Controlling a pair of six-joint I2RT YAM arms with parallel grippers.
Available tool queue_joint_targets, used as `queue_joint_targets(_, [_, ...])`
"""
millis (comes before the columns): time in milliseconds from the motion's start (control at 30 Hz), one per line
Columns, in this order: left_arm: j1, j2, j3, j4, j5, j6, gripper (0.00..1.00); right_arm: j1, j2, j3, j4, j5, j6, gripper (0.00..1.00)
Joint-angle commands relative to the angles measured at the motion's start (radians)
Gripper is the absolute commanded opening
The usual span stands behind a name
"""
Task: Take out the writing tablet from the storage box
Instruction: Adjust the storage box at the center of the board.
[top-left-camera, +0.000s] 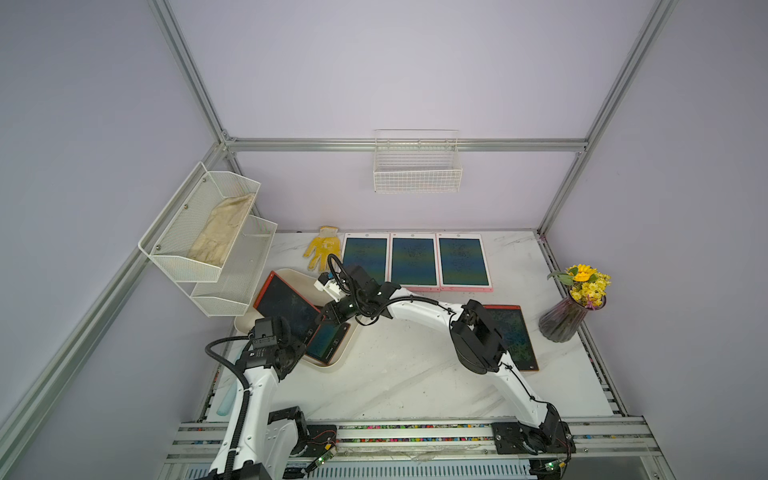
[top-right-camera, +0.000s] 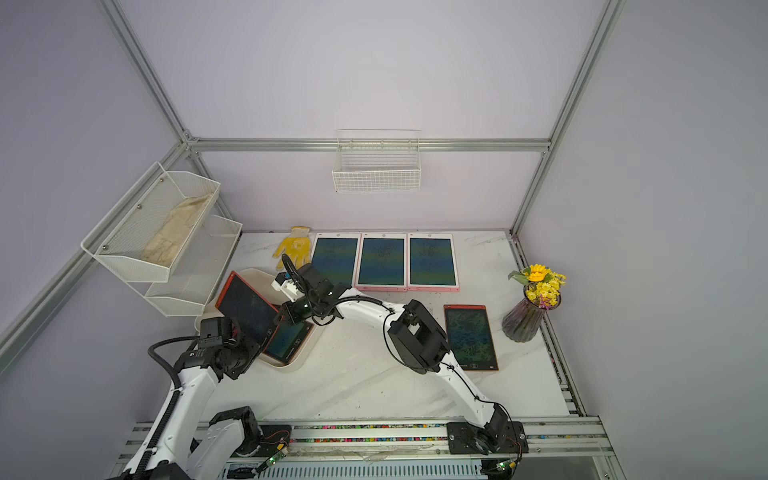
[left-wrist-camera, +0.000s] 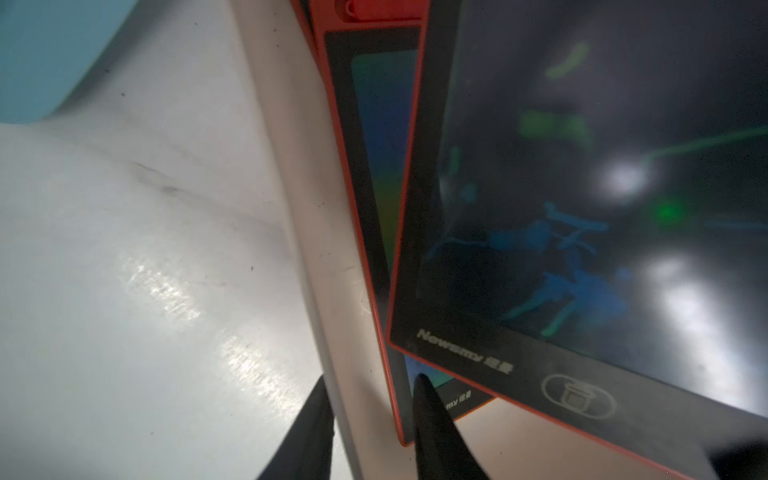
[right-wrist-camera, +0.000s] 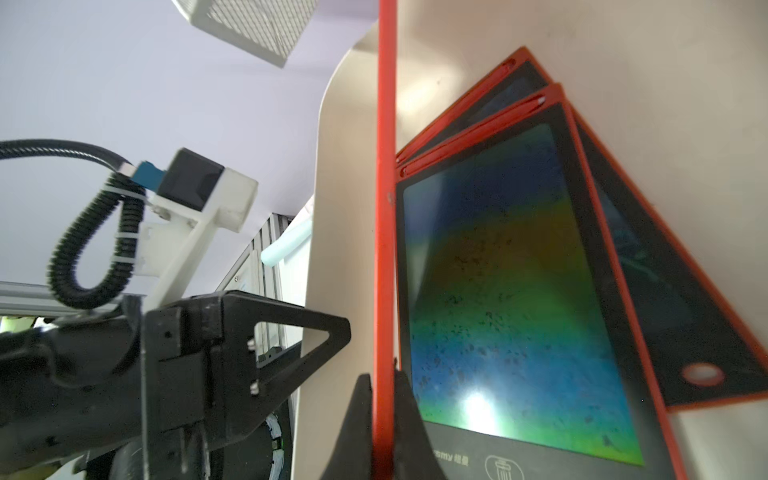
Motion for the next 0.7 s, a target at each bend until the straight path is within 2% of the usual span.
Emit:
queue_joint_targets(0, [-0.002,-0.023,0.054,0.043,0.068,0.031,0.35,-0.021,-0.111,-0.042,0.061,0.049,-0.021,0.0])
queue_joint_targets(367, [-0.015,-0.022,0.089,0.115,0.188,0.058,0.4,-0.117,-0.331,-0.28,0.105,0.114,-0.002,0.0])
queue_joint_targets(533, [-0.081,-0.008,0.122,0.16,0.188,0.083,0.4,-0.16,-0.409,-0.354,0.123,0.104,0.008,0.0])
queue_joint_targets(667, [-0.187,0.028,0.17,0.206,0.164,0.083,0.4,-0.197,-0.464,-0.415,0.128,0.098,0.01,0.0])
